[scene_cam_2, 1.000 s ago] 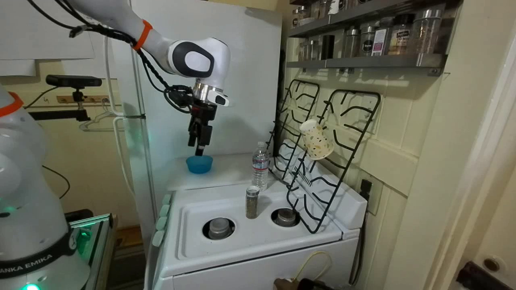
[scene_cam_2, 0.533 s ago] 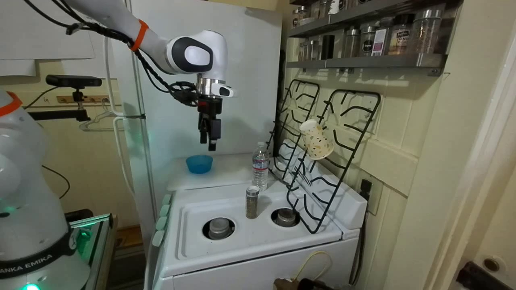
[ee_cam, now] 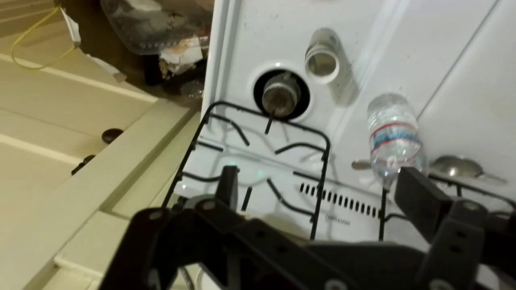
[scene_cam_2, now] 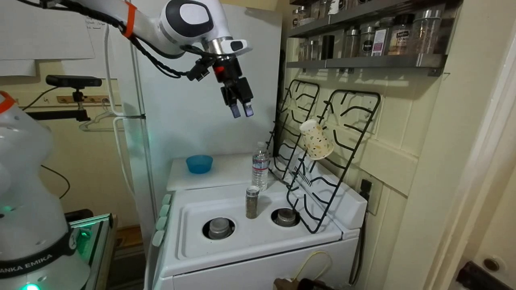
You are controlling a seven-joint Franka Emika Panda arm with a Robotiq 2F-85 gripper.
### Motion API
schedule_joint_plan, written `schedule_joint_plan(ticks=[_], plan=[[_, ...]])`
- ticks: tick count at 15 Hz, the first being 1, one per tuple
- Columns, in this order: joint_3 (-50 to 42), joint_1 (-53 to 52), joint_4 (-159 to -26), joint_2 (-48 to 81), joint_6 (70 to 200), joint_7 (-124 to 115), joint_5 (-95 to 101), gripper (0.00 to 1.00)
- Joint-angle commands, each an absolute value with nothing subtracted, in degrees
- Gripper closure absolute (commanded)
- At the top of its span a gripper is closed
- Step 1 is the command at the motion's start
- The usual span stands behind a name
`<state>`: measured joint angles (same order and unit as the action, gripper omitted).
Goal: Place the paper cup on the bottle
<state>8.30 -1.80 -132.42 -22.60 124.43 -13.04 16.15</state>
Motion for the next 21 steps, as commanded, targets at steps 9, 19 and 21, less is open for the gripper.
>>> schedule_joint_plan(ticks=[9, 19, 21], plan=[[3.13, 4.07, -132.29, -21.69, 140.73, -16.97, 14.02, 0.00], [1.85, 5.77, -123.93, -10.12, 143.98, -16.81, 13.59, 0.00], [1.48, 5.64, -125.18, -11.20, 144.73, -15.89, 14.20, 0.00]])
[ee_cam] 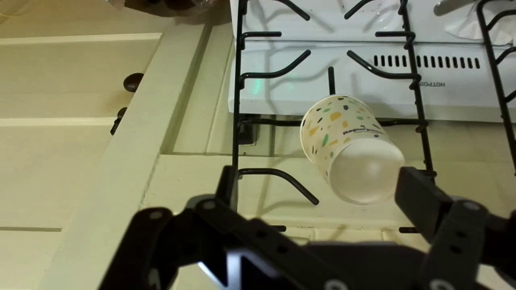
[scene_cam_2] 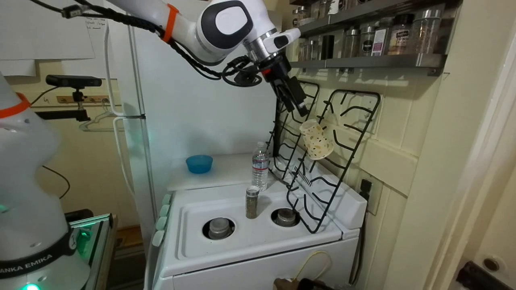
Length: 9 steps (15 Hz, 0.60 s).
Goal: Place the paper cup on the bottle
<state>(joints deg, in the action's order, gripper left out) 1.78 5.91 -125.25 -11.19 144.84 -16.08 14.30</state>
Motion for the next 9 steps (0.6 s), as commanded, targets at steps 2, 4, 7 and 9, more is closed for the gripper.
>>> schedule_joint_plan(ticks=[2, 4, 7, 9], plan=[[1.37, 5.56, -124.46, -10.32, 144.73, -15.95, 14.21, 0.00], [0.98, 5.19, -123.44, -8.52, 145.99, -15.28, 12.50, 0.00], [1.16, 5.01, -120.76, -5.53, 146.26, -15.81, 12.53, 0.00], [0.95, 4.50, -119.09, -3.69, 146.50, -15.20, 11.46, 0.00]])
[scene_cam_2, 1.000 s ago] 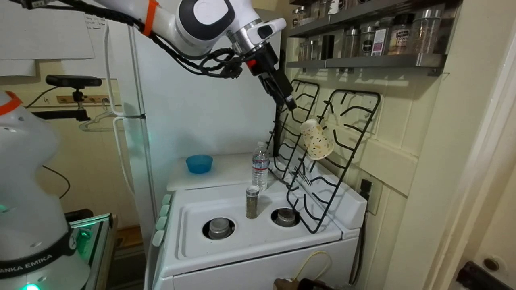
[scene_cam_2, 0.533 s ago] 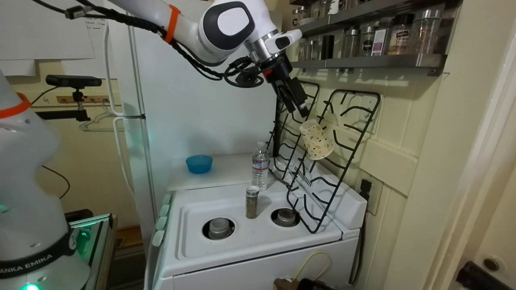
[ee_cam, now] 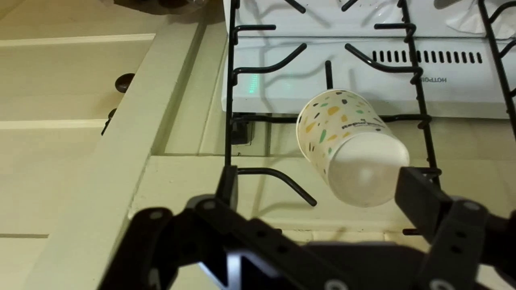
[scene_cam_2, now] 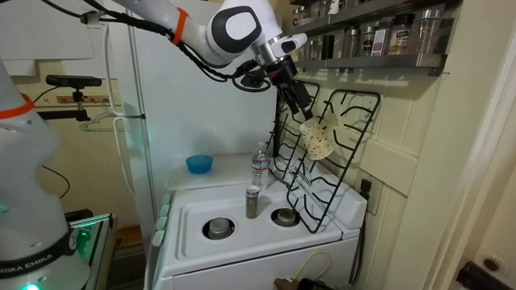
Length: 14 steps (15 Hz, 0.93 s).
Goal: Place the paper cup on the bottle
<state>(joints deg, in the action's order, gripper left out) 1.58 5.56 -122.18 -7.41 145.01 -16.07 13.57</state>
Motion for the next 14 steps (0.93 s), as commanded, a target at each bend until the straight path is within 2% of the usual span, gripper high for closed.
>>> schedule_joint_plan(ticks=[1, 14], plan=[[1.00, 4.34, -118.21, -2.91, 146.22, -15.44, 11.66, 0.00], [0.60, 1.72, -113.46, 3.19, 144.71, -15.96, 11.87, 0.00]])
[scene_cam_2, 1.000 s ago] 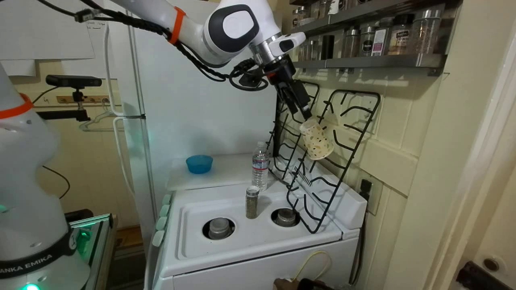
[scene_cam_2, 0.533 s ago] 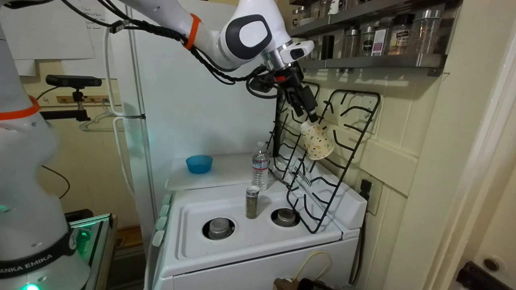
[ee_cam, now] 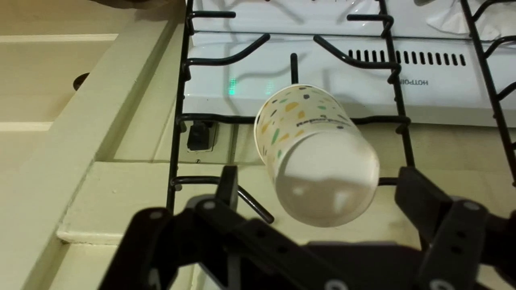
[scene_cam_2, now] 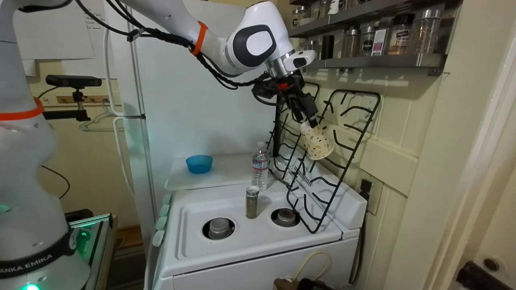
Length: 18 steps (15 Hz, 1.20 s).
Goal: Place the paper cup on the bottle
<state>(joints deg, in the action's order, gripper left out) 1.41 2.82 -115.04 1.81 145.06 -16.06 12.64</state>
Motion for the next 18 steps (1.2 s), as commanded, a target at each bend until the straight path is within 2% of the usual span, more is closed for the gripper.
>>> schedule_joint_plan(ticks=[1, 3, 4, 6, 7, 8, 11, 12, 18], plan=[[0.56, 1.63, -113.18, 3.48, 144.84, -15.50, 11.38, 0.01], [0.47, 1.47, -112.58, 4.06, 144.81, -15.64, 11.44, 0.06], [0.41, 1.36, -112.33, 4.28, 144.68, -15.69, 11.46, 0.13], [0.29, 1.19, -112.05, 4.57, 144.32, -16.03, 11.80, 0.19], [0.25, 1.13, -111.89, 4.71, 144.11, -16.18, 11.85, 0.31], [0.22, 1.06, -111.83, 4.69, 143.80, -16.40, 12.09, 0.35], [0.28, 0.72, -112.26, 3.59, 142.96, -16.76, 12.65, 0.60], [0.37, 0.60, -112.45, 3.08, 142.99, -16.55, 12.44, 0.63], [0.88, -0.47, -113.52, -1.14, 142.00, -17.88, 14.63, 0.63]])
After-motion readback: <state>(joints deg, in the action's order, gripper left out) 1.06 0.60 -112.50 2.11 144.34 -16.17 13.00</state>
